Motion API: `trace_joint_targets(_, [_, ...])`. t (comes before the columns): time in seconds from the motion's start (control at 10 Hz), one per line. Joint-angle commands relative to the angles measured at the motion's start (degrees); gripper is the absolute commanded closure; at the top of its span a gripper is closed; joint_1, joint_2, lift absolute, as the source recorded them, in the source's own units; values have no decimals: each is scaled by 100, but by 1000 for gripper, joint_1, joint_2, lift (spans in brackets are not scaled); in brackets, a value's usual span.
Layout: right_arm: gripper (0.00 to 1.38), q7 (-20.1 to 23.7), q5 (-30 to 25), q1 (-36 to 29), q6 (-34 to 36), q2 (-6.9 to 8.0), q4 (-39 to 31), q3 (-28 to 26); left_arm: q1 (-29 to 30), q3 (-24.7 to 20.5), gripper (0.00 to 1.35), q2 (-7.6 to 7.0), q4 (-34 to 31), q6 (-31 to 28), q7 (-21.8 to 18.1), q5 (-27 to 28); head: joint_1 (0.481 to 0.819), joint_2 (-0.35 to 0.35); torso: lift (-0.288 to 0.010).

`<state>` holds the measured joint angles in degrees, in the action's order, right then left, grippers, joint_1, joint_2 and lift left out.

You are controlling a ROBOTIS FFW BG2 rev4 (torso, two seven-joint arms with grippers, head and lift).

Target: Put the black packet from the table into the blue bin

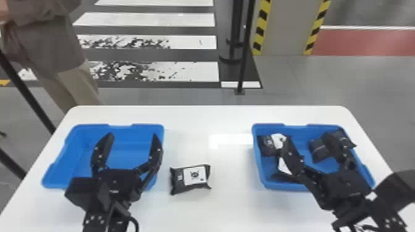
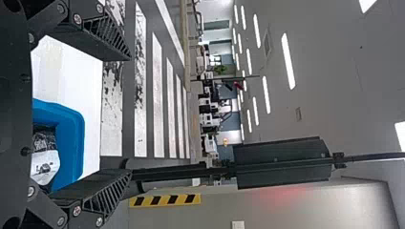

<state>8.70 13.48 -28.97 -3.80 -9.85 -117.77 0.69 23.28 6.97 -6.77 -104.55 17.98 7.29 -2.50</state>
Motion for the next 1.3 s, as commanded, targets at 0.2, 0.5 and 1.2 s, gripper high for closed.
trace_joint_targets(0.2, [194,0,0,0,14,-8,0,0,6,0,93,0,0,3,0,22,695,2,-110])
trace_joint_targets(0.5, [194,9,11,56,141,-52,0,114,6,-12,94,0,0,17,0,22,695,2,-110])
trace_joint_targets(1.2, [196,1081,-251,2335,3122,-430,1153,2125,20,-23,94,18,0,31,0,56,695,202,-110])
